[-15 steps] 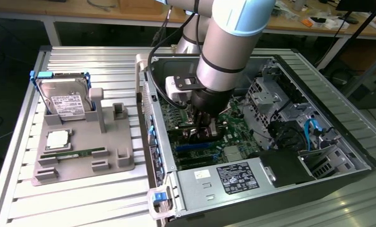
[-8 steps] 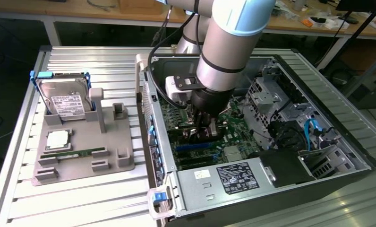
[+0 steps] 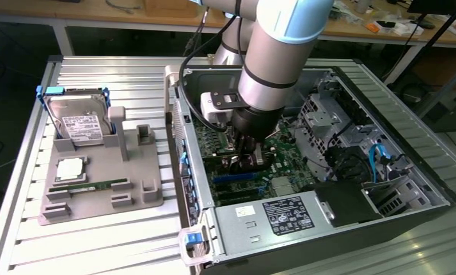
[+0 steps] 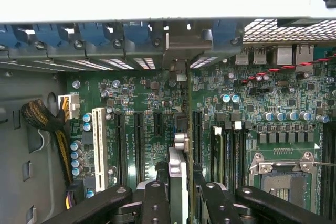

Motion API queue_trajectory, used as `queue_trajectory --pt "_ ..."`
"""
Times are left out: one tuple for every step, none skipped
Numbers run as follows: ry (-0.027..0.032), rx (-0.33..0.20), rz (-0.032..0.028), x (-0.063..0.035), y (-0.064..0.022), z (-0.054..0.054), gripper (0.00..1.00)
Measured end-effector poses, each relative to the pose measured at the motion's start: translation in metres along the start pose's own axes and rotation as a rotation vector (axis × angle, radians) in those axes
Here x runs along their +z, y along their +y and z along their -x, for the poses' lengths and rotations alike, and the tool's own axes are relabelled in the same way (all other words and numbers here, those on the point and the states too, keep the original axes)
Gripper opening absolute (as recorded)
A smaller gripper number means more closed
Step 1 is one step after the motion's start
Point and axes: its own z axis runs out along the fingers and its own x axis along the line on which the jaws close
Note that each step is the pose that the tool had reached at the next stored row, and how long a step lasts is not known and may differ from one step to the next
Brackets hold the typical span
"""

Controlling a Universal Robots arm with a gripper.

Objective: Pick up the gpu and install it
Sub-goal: 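Insert the gpu into the slot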

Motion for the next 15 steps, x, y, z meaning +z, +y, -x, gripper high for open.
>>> queue_trajectory --pt "0.0000 0.000 0.0000 0.0000 0.0000 0.0000 0.28" --pt "0.0000 0.000 0.0000 0.0000 0.0000 0.0000 0.28" --pt "0.0000 0.000 0.0000 0.0000 0.0000 0.0000 0.28" --pt "0.0000 0.000 -0.0001 0.0001 0.0000 0.0000 0.28" --pt "0.0001 0.000 0.0000 0.0002 0.0000 -0.0001 0.28" --pt "0.0000 0.000 -0.0001 0.0005 0.0000 0.0000 0.28" --pt "-0.0001 0.000 -0.0001 0.0009 0.0000 0.0000 0.28" --pt "0.0000 0.000 0.0000 0.0011 0.0000 0.0000 0.28" --pt "0.0000 0.000 0.0000 0.0014 0.0000 0.0000 0.28" --pt "0.0002 0.000 0.0001 0.0014 0.0000 0.0000 0.28" --pt "0.0001 0.000 0.0000 0.0016 0.0000 0.0000 0.28" --pt "0.0000 0.000 0.0000 0.0018 0.0000 0.0000 0.28" --pt "0.0000 0.000 0.0000 0.0021 0.0001 0.0000 0.28" --pt "0.0000 0.000 -0.0001 0.0023 0.0001 0.0000 0.28" --pt "0.0000 0.000 0.0000 0.0024 0.0001 0.0000 0.28"
